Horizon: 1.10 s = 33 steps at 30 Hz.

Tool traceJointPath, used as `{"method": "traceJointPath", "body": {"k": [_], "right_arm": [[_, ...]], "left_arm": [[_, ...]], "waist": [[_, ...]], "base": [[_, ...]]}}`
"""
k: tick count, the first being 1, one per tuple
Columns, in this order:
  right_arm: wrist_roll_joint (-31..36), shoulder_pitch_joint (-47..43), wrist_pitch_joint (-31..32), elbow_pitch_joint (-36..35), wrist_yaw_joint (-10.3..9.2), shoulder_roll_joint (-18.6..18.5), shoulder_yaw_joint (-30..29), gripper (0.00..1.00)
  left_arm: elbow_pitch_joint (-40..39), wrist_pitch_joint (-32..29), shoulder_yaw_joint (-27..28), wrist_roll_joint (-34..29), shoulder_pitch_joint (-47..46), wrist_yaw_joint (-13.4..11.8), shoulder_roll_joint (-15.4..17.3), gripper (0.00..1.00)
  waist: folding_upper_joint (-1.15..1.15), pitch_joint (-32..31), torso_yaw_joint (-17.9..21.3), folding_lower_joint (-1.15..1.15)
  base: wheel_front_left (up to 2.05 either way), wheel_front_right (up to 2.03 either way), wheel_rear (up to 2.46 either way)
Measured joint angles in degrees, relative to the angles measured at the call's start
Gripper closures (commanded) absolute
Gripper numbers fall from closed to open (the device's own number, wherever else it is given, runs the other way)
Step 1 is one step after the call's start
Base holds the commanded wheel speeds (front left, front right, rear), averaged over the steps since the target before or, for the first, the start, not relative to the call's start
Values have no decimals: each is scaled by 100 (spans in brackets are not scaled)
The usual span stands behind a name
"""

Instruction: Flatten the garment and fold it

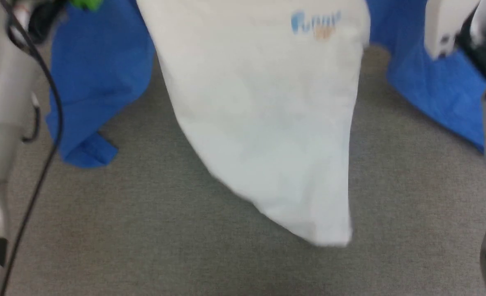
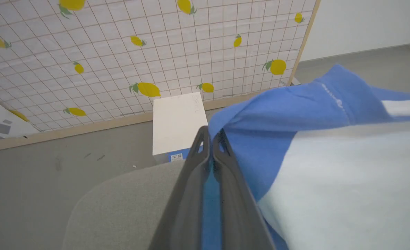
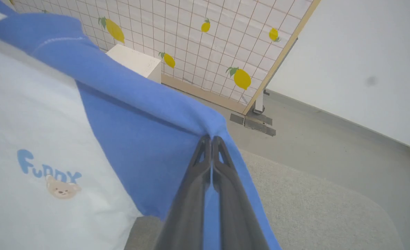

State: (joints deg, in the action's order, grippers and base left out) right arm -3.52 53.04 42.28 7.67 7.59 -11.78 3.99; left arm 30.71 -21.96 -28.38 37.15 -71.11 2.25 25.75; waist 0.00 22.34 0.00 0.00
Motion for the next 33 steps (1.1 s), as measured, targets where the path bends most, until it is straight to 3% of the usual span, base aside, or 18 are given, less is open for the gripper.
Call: {"method": "traceJointPath", "body": {"k": [6,12,17,25,33], "right_arm": [[232,1820,-86,576,2,285,-227,100],[878,3246,-836,971,2,757,-1006,100],[1363,3873,-1504,1128,3,889,-1261,100],[1451,3933,-1942,1581,3,931,-1265,100],[1163,2567,-2328,1738,3,866,-958,100]], "left_arm": [[-79,524,203,-470,-1348,-270,171,100],[-181,1380,334,-939,-2390,-447,245,100],[-135,2161,528,-998,-2928,-490,171,100],[354,2733,664,-704,-2774,-297,41,100],[803,2980,705,-178,-1372,67,-123,100]], "waist": [[0,372,202,0],[0,829,400,0],[0,1175,522,0],[0,1588,574,-1],[0,1393,414,-1]], "base": [[0,0,0],[0,0,0],[0,0,0],[0,0,0],[0,0,0]]}}
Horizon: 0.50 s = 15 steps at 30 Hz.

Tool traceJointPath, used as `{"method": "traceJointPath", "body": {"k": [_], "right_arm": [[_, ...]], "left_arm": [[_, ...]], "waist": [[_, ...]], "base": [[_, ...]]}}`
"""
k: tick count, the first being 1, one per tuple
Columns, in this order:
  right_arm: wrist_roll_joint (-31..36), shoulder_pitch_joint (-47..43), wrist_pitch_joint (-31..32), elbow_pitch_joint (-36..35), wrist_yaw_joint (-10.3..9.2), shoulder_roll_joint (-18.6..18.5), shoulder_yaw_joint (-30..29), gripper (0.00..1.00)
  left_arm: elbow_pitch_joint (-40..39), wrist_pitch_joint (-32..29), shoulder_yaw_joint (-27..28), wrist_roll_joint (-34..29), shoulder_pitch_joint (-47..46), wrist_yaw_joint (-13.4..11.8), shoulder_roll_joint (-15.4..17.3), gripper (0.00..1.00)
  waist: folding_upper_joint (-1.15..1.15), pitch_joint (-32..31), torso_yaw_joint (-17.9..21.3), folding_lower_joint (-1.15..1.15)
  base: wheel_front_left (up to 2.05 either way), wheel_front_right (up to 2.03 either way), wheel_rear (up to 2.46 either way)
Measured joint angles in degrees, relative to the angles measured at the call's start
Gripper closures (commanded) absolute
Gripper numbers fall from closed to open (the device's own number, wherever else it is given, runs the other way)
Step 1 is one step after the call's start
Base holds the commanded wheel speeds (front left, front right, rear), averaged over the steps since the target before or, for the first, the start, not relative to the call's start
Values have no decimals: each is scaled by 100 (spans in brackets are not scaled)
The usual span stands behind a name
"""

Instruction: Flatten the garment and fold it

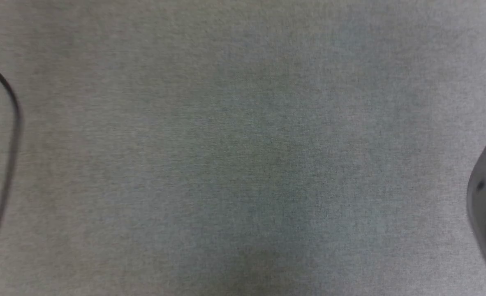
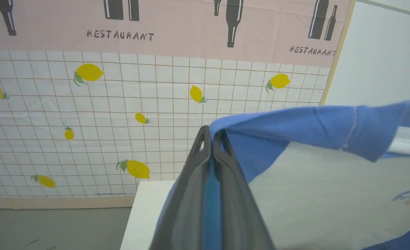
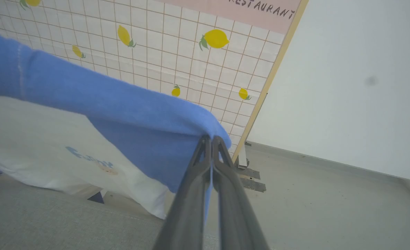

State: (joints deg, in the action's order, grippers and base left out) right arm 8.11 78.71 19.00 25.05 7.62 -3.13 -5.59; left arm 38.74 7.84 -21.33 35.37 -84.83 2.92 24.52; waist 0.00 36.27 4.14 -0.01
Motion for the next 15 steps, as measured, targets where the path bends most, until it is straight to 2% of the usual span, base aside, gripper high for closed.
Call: {"method": "traceJointPath", "body": {"k": [7,11,15], "right_arm": [[-642,-1924,-370,-225,0,-287,215,100],[-1092,-3302,-420,-470,1,-319,156,100],[-1424,-4633,-304,-814,0,-330,-3,100]], "left_arm": [[-201,174,-141,438,1878,259,-163,100],[-609,205,-225,768,3360,290,-261,100],[-1145,-64,-450,1062,4756,277,-365,100]], "waist": [[0,-649,-177,0],[0,-1135,-279,1],[0,-1622,-380,1]], "base": [[0,0,0],[0,0,0],[0,0,0]]}}
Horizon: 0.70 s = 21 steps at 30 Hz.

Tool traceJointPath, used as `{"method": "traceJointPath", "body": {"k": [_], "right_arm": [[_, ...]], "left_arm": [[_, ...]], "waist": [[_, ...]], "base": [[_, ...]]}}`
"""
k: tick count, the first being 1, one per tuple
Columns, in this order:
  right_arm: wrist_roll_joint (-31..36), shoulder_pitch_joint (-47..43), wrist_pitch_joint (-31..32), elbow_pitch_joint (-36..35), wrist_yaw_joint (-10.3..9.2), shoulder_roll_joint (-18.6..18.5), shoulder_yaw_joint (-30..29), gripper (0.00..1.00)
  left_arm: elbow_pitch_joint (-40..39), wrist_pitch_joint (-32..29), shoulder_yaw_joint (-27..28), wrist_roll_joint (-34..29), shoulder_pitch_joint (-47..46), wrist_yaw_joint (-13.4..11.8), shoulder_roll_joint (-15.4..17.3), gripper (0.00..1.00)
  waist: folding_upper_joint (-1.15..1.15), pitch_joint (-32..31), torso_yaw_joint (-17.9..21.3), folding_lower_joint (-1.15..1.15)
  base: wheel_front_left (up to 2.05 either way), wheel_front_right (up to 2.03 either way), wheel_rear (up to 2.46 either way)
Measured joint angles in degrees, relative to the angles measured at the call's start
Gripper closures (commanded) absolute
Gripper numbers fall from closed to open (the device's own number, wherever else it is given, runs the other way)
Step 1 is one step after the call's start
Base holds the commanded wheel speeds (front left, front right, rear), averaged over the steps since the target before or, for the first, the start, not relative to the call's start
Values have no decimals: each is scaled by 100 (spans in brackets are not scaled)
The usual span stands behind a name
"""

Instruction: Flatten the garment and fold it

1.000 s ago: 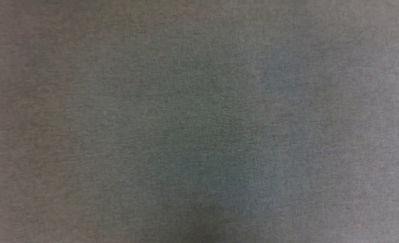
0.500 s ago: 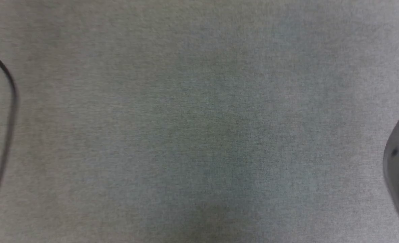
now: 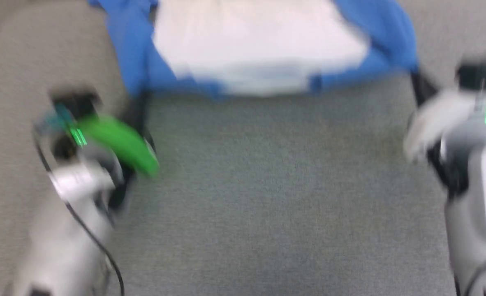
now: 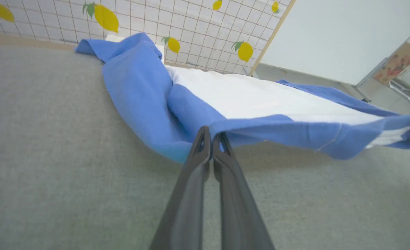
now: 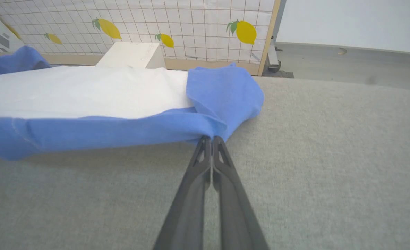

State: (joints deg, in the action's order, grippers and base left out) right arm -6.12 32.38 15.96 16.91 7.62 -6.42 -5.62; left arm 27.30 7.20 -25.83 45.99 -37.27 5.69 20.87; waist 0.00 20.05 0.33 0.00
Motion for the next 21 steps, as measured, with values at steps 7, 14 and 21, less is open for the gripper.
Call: {"method": "traceJointPath", "body": {"k": [7,14,21], "right_arm": [[-326,-2078,768,-810,0,0,-279,100],[-450,-3126,1830,-1361,1,59,-338,100],[-425,-3635,2882,-1645,1,87,-247,100]], "left_arm": [[-957,-1027,-379,517,2087,-567,73,100],[-1539,-2153,-617,719,2827,-1177,483,100],[-1853,-2854,-831,695,2955,-1580,765,100]], "waist": [[0,-796,-192,0],[0,-1059,-247,0],[0,-1121,-206,0]], "base": [[0,0,0],[0,0,0],[0,0,0]]}}
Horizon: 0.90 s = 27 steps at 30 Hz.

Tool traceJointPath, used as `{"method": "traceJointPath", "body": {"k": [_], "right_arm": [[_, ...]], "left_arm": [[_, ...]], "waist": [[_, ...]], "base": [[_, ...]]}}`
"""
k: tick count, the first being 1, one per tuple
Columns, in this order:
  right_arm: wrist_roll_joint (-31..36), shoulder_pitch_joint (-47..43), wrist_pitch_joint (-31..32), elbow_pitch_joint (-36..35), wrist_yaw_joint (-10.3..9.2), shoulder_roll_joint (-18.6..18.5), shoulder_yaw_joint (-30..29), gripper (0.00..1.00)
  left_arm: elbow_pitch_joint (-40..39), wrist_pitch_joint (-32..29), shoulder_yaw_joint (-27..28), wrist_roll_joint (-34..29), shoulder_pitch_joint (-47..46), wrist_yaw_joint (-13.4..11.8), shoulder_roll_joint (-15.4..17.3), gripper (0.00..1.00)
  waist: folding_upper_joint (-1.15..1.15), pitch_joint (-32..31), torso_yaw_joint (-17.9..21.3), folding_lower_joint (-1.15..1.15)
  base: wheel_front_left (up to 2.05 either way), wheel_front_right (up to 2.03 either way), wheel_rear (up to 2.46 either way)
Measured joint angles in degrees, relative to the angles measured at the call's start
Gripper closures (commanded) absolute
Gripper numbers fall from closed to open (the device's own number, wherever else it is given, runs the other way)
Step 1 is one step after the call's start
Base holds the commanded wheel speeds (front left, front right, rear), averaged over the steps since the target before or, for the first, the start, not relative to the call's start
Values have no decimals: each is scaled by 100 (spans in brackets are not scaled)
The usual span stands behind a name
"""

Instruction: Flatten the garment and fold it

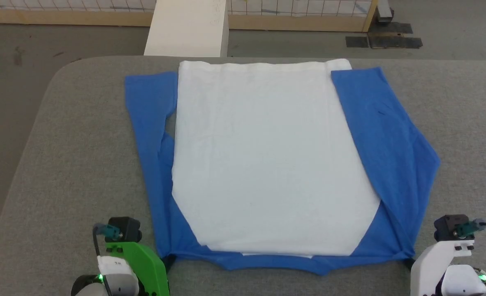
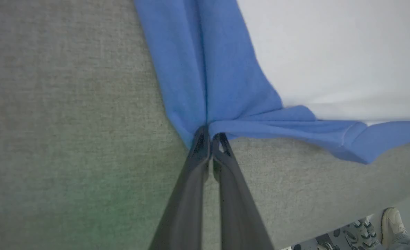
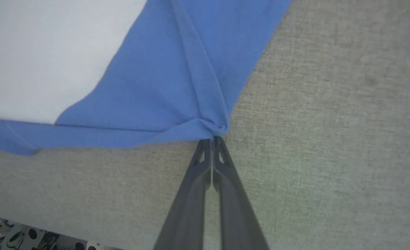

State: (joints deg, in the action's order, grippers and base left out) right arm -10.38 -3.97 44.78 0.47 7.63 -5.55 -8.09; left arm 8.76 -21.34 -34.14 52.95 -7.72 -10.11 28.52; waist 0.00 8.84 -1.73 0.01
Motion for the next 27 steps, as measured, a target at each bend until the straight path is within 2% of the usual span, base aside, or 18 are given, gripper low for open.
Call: {"method": "traceJointPath", "body": {"k": [7,11,14,15,16,17,22,27], "right_arm": [[16,-146,836,-29,0,-4,65,100],[15,-239,1124,-112,0,23,47,100],[12,-285,1120,-180,0,35,37,100],[12,-298,1046,-182,0,51,24,100],[9,-318,979,-180,0,51,45,9],[-8,-318,964,-188,0,46,65,0],[-246,-310,911,-393,-3,-114,89,0],[-624,-262,1128,-1072,-4,-280,-174,0]], "left_arm": [[-96,-744,-70,310,73,-190,107,100],[-159,-981,-67,433,117,-253,156,100],[-183,-1001,-12,524,168,-256,168,100],[-196,-1000,12,564,184,-256,168,93],[-225,-974,38,575,206,-257,178,0],[-270,-956,75,599,248,-277,189,0],[-740,-970,182,647,385,-309,383,0],[-1339,-1042,541,637,543,-645,1023,0]], "waist": [[0,-19,51,0],[0,-17,61,0],[0,-20,80,0],[0,-22,87,0],[0,-28,95,0],[0,-32,105,0],[0,-84,136,0],[0,-163,159,0]], "base": [[0,0,0],[0,0,0],[0,0,0],[0,0,0],[0,0,0],[0,0,0],[0,0,0],[0,0,0]]}}
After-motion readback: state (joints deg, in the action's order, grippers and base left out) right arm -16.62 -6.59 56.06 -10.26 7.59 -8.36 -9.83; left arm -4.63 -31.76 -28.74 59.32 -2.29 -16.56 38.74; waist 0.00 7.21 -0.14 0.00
